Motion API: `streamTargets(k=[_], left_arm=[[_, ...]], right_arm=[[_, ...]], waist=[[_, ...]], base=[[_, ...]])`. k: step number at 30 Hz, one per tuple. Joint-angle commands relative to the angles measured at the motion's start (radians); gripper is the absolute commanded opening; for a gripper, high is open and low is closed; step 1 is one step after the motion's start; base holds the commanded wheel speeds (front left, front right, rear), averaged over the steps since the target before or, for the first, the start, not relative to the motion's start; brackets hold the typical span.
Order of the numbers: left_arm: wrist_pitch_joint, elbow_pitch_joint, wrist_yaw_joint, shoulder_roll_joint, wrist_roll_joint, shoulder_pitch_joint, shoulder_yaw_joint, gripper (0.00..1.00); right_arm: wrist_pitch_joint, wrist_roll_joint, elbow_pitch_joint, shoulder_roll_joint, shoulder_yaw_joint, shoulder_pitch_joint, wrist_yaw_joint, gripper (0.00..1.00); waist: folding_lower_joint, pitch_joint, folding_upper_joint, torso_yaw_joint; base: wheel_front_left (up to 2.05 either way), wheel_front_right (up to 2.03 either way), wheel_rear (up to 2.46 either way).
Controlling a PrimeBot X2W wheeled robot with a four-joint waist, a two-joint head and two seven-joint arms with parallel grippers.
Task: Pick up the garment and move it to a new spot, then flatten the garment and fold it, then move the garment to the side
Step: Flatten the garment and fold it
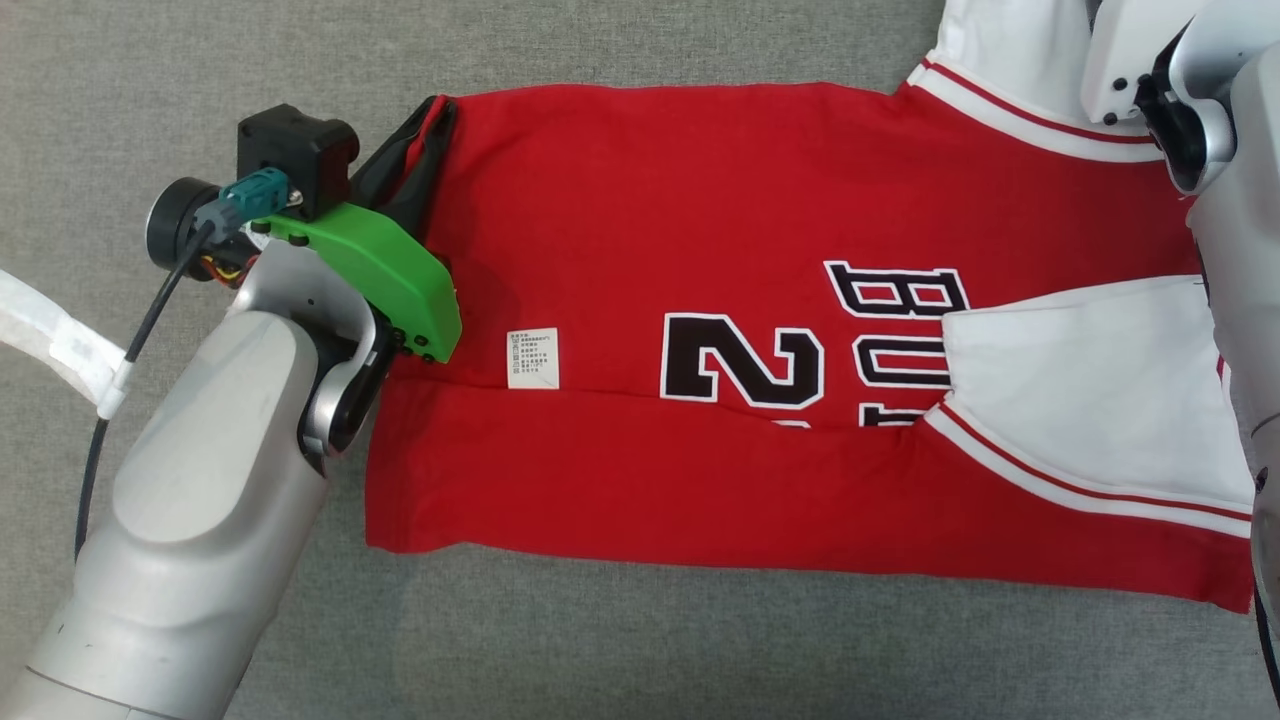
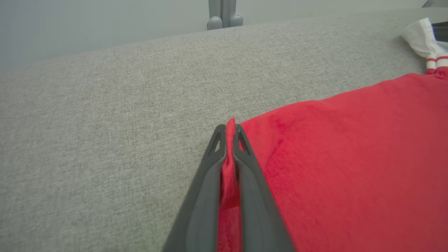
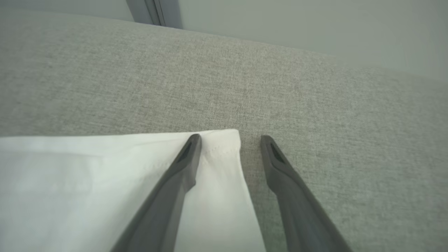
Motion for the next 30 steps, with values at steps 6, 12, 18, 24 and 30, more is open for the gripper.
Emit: streamTargets(k=[6,12,18,24,30], left_arm=[[-0.013,0.023,0.001,0.012,-0.003,-0.026,0.007,0.0],[-0.03,0.052,-0.004,0.025,-0.014,-0.034,0.017,0.0],[-0.06,0.087,-0.016,0.048,-0.042,-0.03,0.036,0.0],[-0.095,0.102,-0.034,0.07,-0.099,0.043,0.051,0.0],[-0.141,0.056,-0.043,0.104,-0.139,0.156,0.049,0.0]], right_arm=[[-0.057,0.02,0.061,0.005,0.034,-0.014,-0.001,0.0],[-0.151,0.026,0.081,0.019,0.053,-0.045,0.0,0.0],[-0.247,0.06,0.08,0.029,0.094,-0.027,0.0,0.0],[-0.318,0.151,0.013,0.037,0.203,0.068,0.0,0.0],[-0.354,0.265,-0.145,-0.013,0.311,0.233,0.0,0.0]], waist=[[-0.0001,-0.012,0.0,-0.021],[-0.0001,-0.045,0.0,-0.049],[-0.0001,-0.104,0.0,-0.088],[-0.0001,-0.177,0.0,-0.13],[-0.0001,-0.245,0.0,-0.161]], base=[[0.0,0.0,0.0],[0.0,0.0,0.0],[0.0,0.0,0.0],[0.0,0.0,0.0],[0.0,0.0,0.0]])
